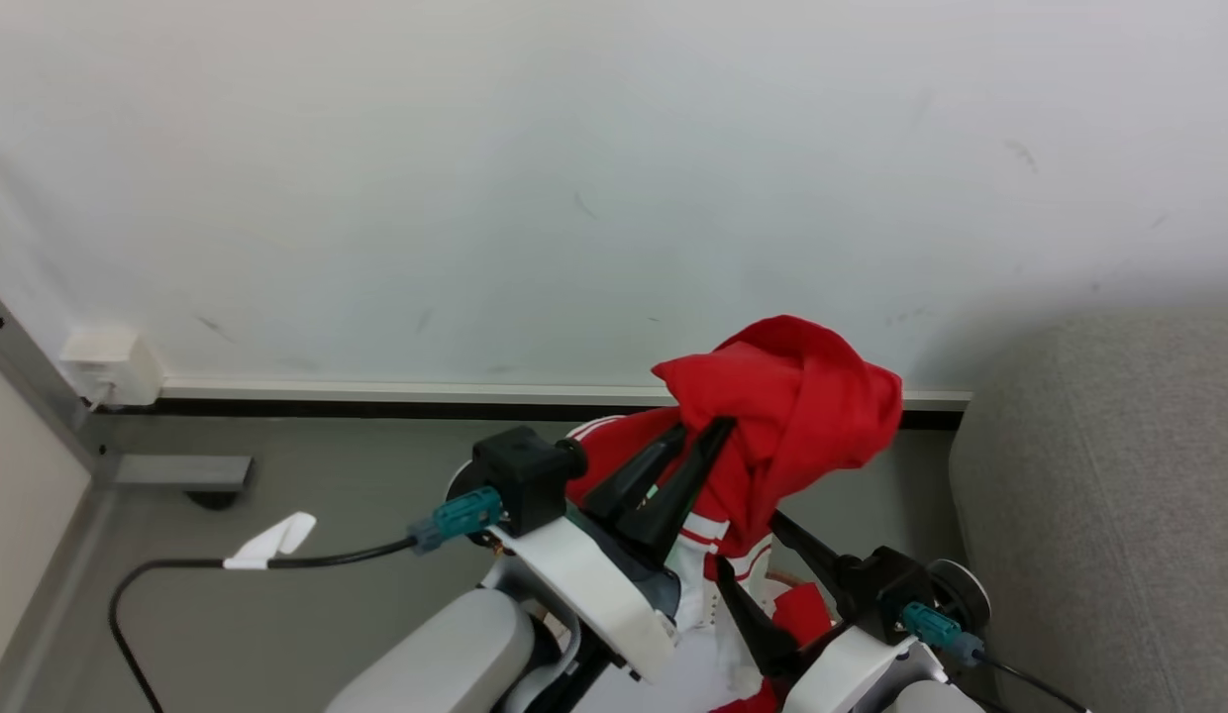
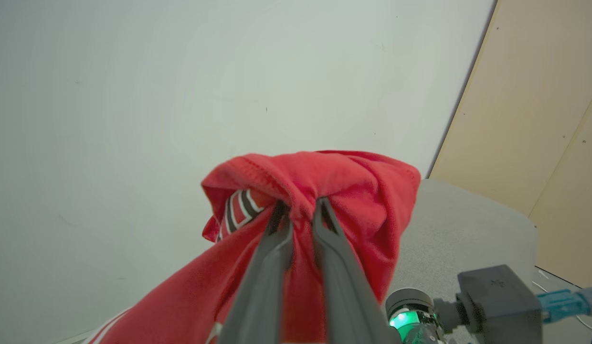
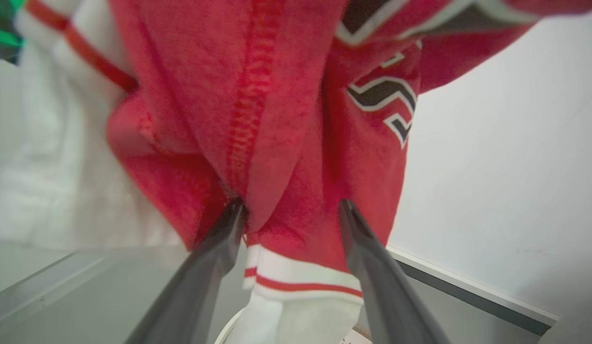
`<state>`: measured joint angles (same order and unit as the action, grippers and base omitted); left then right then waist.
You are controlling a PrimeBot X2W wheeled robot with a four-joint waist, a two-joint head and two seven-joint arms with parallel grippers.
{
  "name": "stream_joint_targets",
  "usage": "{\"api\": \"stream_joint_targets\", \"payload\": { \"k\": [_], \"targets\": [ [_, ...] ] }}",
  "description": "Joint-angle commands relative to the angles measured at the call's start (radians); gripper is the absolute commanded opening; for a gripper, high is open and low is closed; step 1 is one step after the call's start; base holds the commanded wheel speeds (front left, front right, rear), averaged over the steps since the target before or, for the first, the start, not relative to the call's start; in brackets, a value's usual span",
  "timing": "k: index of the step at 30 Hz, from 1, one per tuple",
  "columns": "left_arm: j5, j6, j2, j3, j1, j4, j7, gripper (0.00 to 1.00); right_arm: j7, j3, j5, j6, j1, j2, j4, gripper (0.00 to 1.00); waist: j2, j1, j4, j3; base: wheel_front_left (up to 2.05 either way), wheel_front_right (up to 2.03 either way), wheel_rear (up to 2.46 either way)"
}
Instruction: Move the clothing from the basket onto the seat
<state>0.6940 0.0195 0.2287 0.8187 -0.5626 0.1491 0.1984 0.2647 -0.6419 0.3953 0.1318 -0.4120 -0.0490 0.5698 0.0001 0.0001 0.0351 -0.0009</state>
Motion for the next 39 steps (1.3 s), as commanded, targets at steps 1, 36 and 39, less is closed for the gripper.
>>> {"api": "stream_joint_targets", "payload": {
  "k": [1,36,39],
  "targets": [
    [-0.004,0.006,-0.005,0.002,0.010,-0.005,-0.003,0.00,0.000,-0.005,0.015,-0.002,-0.018,-0.003,0.016,1.00,-0.0001,-0.0001,0.024,-0.003,0.00,0.00,0.00],
    [0.063,0.017,-0.014,0.022,0.056,0.069,0.003,0.58,0.000,0.140,0.037,-0.002,0.114,-0.003,-0.138,0.00,-0.0001,-0.0001,0.027,-0.009,0.00,0.00,0.00],
    [0.065,0.020,-0.012,0.022,0.058,0.064,0.008,1.00,0.000,0.165,0.035,-0.002,0.133,-0.002,-0.176,0.00,-0.0001,-0.0001,0.000,-0.004,0.00,0.00,0.00]
  ]
}}
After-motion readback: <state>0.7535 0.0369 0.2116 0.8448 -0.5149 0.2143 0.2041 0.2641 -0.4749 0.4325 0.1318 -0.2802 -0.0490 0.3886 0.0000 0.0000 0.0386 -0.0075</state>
